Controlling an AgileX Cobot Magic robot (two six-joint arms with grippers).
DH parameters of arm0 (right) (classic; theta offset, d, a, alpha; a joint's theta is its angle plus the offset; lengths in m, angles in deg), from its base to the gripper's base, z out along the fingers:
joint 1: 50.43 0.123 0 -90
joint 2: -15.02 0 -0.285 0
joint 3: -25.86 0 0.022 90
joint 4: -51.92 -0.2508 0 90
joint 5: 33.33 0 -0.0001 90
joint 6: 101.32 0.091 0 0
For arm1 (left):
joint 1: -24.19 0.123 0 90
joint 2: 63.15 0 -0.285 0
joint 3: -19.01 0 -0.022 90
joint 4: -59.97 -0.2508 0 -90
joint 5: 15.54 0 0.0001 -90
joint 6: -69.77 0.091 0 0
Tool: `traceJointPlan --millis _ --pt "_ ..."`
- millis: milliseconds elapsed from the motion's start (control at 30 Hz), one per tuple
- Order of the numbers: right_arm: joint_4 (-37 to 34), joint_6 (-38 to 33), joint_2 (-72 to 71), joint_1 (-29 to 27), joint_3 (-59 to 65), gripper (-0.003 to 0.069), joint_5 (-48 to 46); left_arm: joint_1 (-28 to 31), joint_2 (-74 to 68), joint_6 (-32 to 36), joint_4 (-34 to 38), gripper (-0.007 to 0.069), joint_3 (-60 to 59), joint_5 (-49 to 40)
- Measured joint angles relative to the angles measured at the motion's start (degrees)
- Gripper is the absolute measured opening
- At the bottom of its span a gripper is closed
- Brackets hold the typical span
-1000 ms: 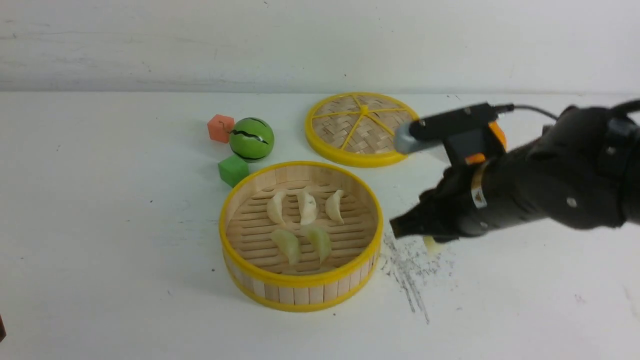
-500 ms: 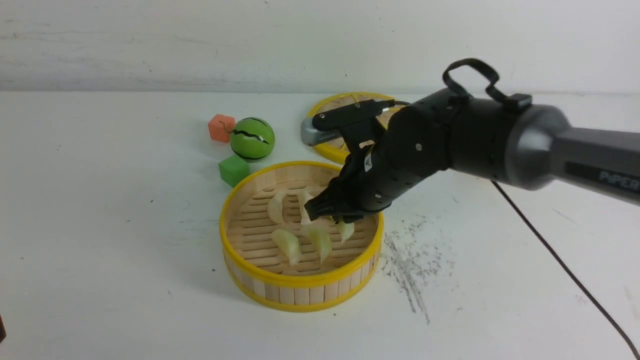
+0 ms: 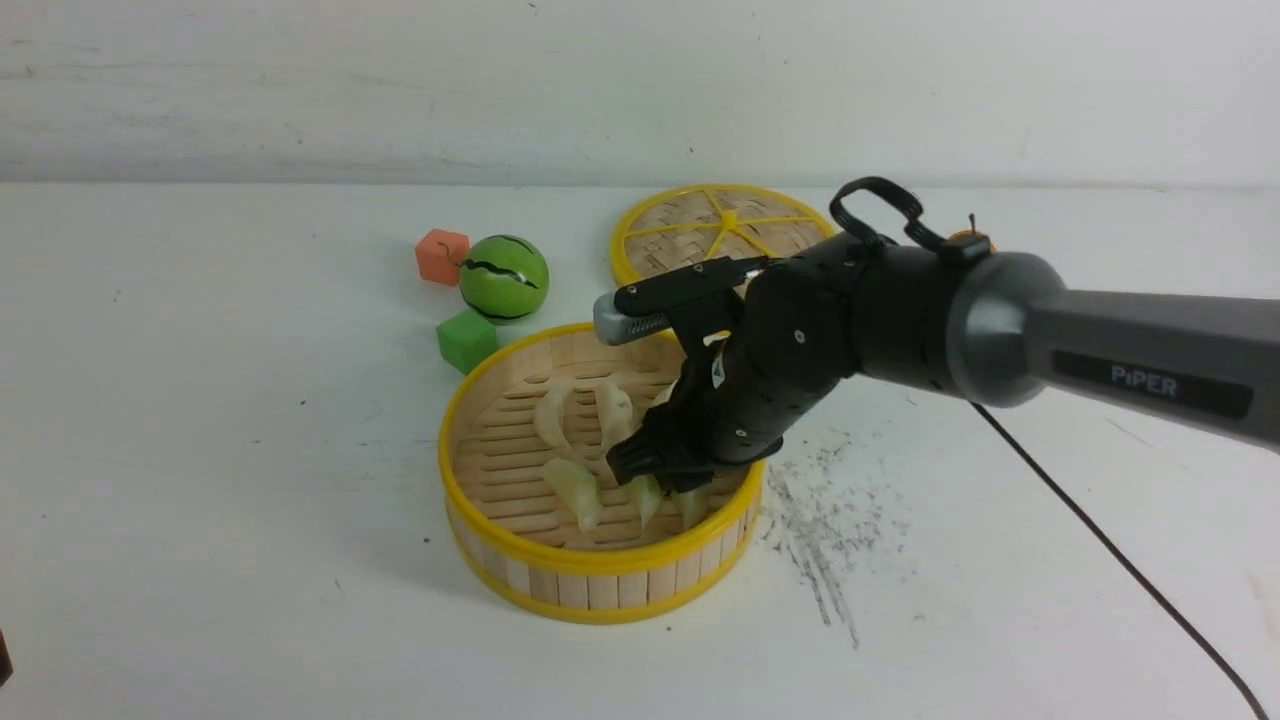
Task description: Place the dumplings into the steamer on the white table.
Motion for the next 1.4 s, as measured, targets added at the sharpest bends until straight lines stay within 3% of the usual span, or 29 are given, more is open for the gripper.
traceJointPlan --millis 100,233,533,767,967,1100,1400 --pt "0.84 0.0 -2.5 0.0 -1.35 0.038 -1.81 0.0 0.0 0.0 0.0 0.0129 0.0 0.0" --pt "4.2 0.0 -9.7 0.0 -3.82 0.0349 -7.05 0.0 0.0 0.0 -0.18 0.013 0.0 -0.14" --pt "16.1 0.0 -37.26 0.0 -0.24 -0.0008 -18.99 0.0 0.0 0.0 -0.18 0.0133 0.0 -0.34" --pt "15.22 0.0 -53.83 0.0 20.21 -0.0019 -11.71 0.0 0.0 0.0 -0.18 0.0133 0.0 -0.34" --pt "15.33 0.0 -72.7 0.0 47.18 -0.0018 7.3 0.0 0.0 0.0 -0.18 0.0141 0.0 -0.34" --pt "16.08 0.0 -80.98 0.0 58.13 -0.0015 14.46 0.0 0.0 0.0 -0.18 0.0144 0.0 -0.34" --pt "16.99 0.0 -87.56 0.0 71.81 -0.0008 15.92 0.0 0.0 0.0 -0.2 0.0153 0.0 -0.39"
